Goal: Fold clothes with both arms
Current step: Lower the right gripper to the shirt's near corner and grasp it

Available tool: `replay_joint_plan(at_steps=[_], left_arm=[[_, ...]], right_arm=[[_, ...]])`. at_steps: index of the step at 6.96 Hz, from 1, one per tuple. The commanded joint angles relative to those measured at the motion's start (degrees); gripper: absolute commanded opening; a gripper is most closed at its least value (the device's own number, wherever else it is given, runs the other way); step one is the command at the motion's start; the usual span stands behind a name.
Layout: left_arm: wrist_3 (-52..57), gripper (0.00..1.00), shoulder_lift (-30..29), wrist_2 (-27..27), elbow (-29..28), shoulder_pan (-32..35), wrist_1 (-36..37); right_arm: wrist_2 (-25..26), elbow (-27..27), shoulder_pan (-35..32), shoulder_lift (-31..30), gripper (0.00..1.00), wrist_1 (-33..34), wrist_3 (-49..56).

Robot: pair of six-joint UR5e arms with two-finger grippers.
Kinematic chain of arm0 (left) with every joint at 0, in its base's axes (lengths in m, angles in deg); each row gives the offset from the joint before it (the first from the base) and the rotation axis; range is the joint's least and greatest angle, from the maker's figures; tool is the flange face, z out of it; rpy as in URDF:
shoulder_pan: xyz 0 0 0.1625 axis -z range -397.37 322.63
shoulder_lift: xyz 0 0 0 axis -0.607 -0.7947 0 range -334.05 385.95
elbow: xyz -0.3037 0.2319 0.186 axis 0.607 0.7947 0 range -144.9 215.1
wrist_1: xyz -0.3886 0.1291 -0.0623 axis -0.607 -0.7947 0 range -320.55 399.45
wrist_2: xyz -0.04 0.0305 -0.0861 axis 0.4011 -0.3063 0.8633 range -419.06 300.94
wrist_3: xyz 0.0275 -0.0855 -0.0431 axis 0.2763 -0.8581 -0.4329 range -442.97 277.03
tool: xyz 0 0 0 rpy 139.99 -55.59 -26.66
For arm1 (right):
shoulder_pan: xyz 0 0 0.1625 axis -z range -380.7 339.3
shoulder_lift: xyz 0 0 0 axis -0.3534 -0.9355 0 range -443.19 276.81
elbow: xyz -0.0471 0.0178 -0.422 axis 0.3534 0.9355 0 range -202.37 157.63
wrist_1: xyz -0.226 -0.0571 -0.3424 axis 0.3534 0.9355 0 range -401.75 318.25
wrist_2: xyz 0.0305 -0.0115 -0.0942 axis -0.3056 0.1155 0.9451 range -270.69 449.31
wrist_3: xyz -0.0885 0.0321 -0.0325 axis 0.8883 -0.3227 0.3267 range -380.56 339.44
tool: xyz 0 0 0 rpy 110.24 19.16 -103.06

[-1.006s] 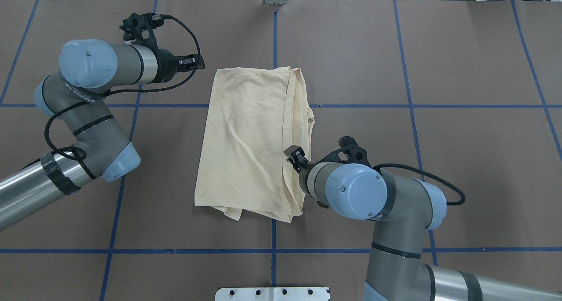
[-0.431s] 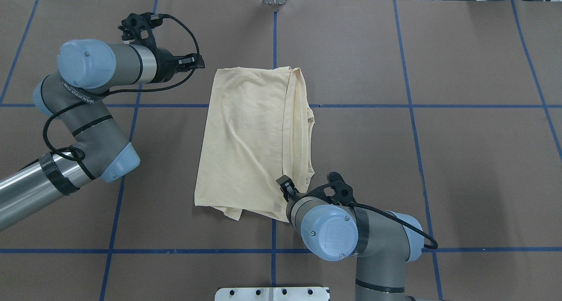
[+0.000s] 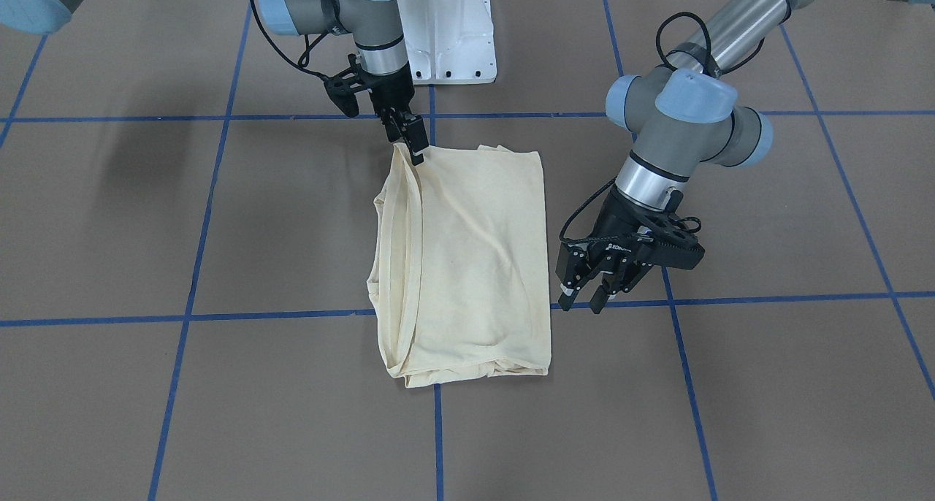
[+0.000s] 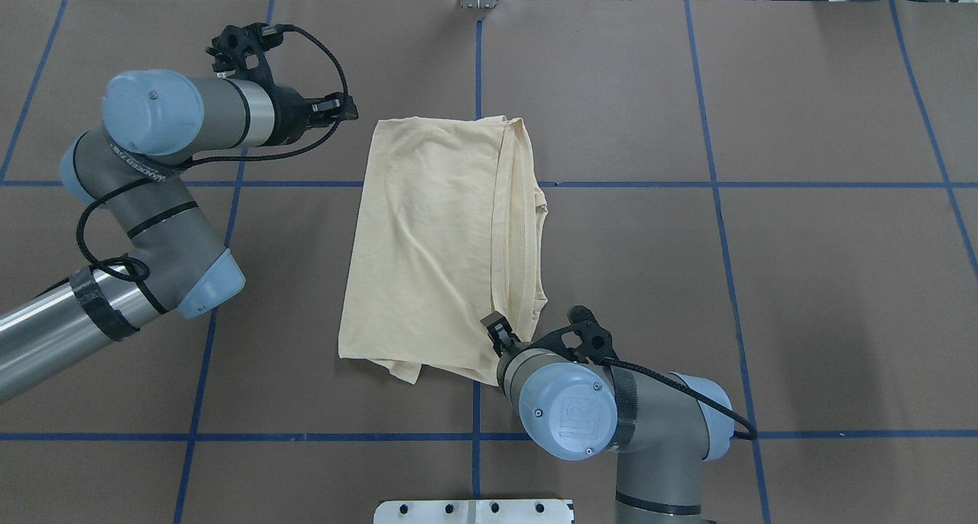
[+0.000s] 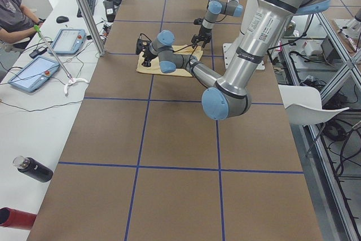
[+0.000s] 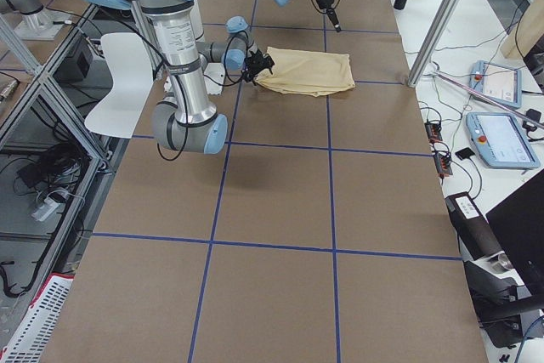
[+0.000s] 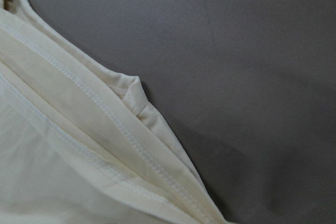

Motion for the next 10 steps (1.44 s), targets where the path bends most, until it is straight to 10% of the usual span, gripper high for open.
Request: replay_joint_plan(at_steps=[1, 5, 6, 7, 10], left_arm=[[-0.08, 0.58, -0.02, 0.00, -0.09, -0.08, -0.03], [-0.08, 0.58, -0.02, 0.00, -0.18, -0.08, -0.03], [-0.08, 0.58, -0.02, 0.00, -0.09, -0.08, -0.03], [-0.17, 0.58, -0.02, 0.00, -0.09, -0.08, -0.03], [-0.17, 0.58, -0.02, 0.00, -0.09, -0.08, -0.03]], right_arm=[[0.00, 0.07, 0.28, 0.09, 0.93, 0.01, -1.57], [-0.09, 1.04, 0.72, 0.09, 0.85, 0.01, -1.58], [-0.09, 1.04, 0.72, 0.18, 0.34, 0.01, -2.97], [-0.17, 1.04, 0.72, 0.09, 0.05, -0.25, -3.77], [-0.35, 0.95, 0.72, 0.44, 0.00, -0.69, -3.42]])
